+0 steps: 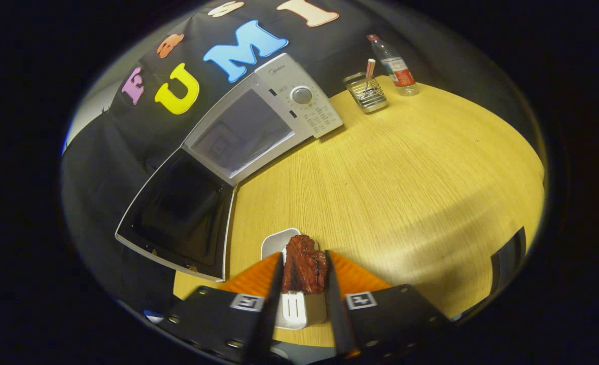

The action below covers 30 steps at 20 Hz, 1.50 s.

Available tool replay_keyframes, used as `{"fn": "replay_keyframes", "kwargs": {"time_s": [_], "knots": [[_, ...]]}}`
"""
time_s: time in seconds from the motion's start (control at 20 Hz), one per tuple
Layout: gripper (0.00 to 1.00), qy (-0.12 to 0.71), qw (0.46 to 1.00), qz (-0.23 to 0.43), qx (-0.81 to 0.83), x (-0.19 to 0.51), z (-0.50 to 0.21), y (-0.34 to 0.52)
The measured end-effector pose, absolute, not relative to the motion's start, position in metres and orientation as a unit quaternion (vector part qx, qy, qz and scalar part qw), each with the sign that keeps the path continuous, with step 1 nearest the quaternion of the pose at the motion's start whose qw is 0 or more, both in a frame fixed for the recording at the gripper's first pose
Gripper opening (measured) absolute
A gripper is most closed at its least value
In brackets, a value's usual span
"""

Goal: Open the microwave, put the food inside, and close the microwave door.

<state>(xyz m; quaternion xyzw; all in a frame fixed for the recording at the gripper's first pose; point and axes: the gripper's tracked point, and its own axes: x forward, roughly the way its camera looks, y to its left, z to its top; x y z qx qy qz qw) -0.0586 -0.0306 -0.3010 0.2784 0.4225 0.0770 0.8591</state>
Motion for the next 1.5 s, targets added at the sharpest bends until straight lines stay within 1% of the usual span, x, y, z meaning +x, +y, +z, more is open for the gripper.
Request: {"fn": "replay_keyframes", "kwargs": {"time_s": [0.05, 0.15, 0.25, 0.3, 0.45, 0.7, 0.9, 1.15, 1.5], "knots": [[0.29, 0.427, 0.852, 0.086, 0.290, -0.056, -0.308, -0.024], [0.27, 0.431, 0.844, 0.099, 0.303, -0.057, -0.315, -0.015], [0.12, 0.415, 0.845, 0.081, 0.326, -0.055, -0.299, -0.026], [0.07, 0.417, 0.844, 0.077, 0.328, -0.055, -0.299, -0.028], [0.07, 0.417, 0.849, 0.086, 0.313, -0.055, -0.289, -0.026], [0.07, 0.382, 0.856, 0.103, 0.332, -0.037, -0.249, -0.020], [0.07, 0.353, 0.868, 0.109, 0.333, -0.008, -0.224, -0.017], [0.07, 0.338, 0.877, 0.126, 0.316, 0.034, -0.210, 0.003], [0.07, 0.317, 0.881, 0.151, 0.318, 0.094, -0.210, 0.047]]}}
